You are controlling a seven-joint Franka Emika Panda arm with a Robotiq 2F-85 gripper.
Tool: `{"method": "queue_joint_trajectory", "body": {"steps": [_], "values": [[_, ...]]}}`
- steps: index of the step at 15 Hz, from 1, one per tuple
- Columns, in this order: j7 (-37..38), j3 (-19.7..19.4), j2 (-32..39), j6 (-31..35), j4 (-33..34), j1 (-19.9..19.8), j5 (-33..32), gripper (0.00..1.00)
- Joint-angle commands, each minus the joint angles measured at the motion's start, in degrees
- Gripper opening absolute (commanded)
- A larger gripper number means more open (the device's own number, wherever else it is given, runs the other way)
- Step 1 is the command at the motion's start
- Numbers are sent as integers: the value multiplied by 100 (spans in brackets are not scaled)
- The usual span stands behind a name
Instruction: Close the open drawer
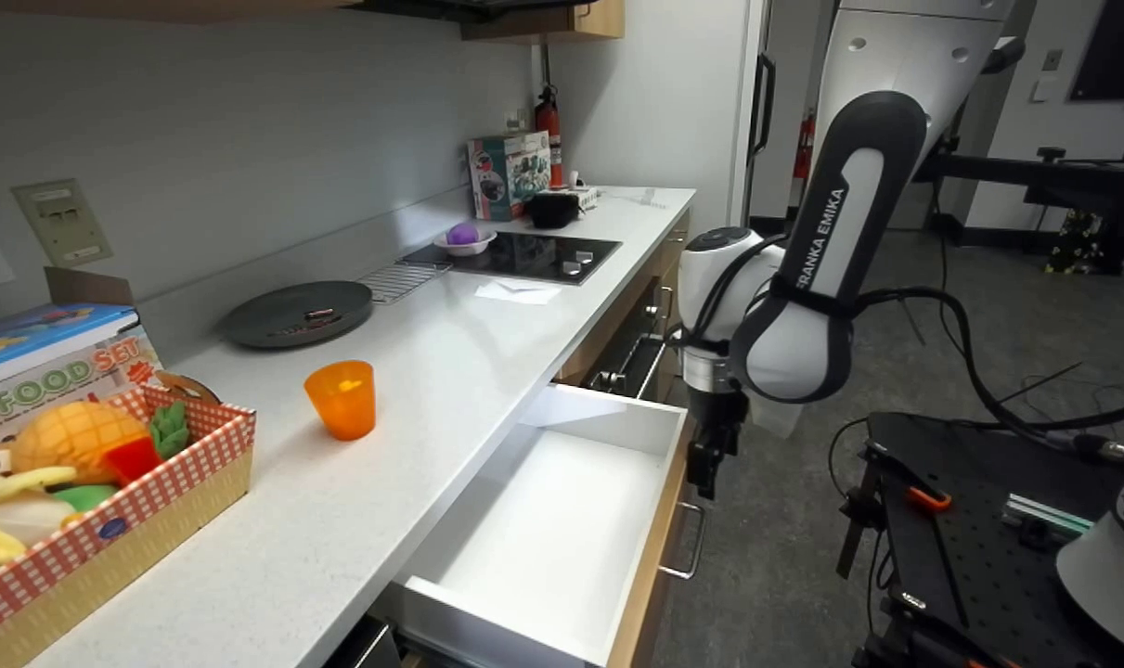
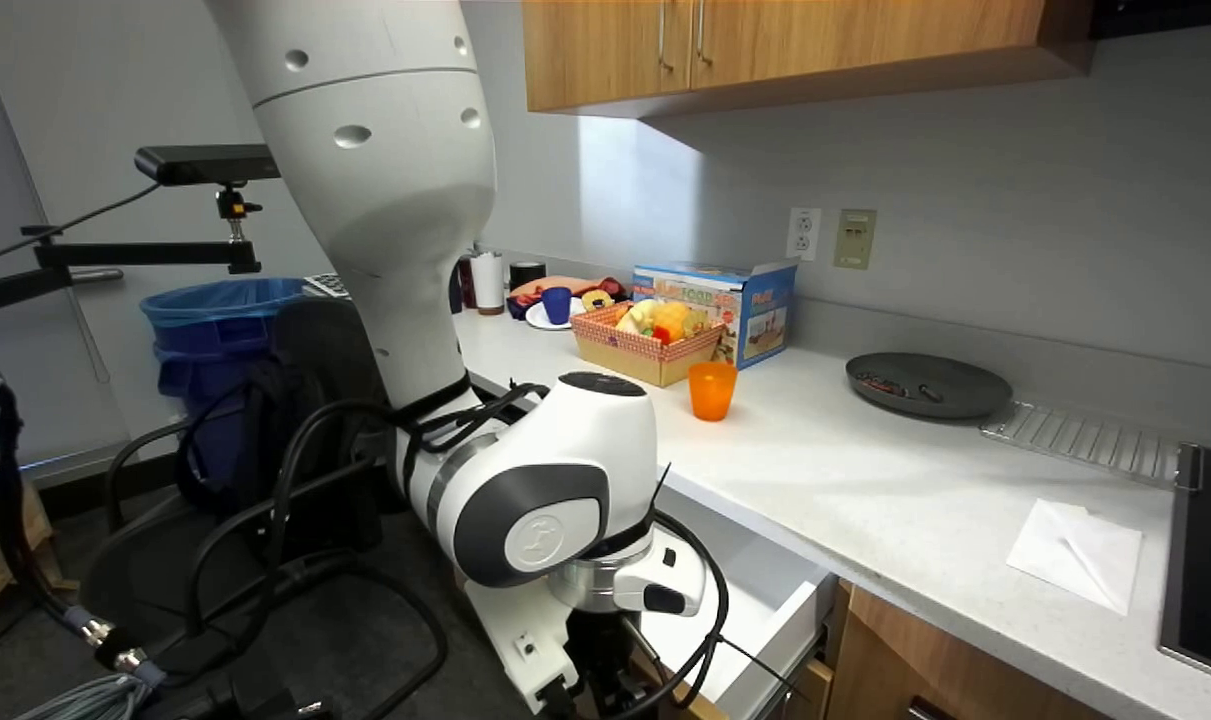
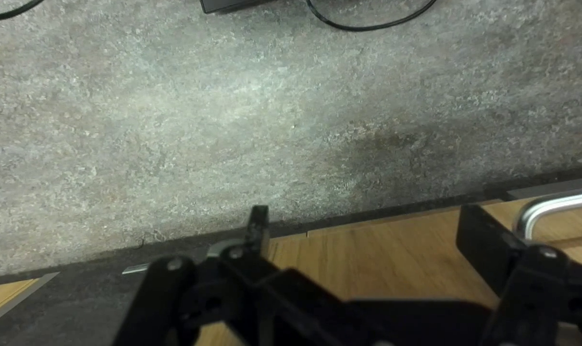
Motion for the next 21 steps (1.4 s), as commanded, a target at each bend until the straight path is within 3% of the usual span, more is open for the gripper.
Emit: {"method": "queue_joint_trajectory", "body": {"steps": [1,5,13,21], "values": [[173,-96,449,604,367,71,128,100],[100,-7,777,1061,676,34,284,100],[111,68,1225,1332,1543,7,511,100],[525,-165,1955,1568,2726,210,854,100]]}}
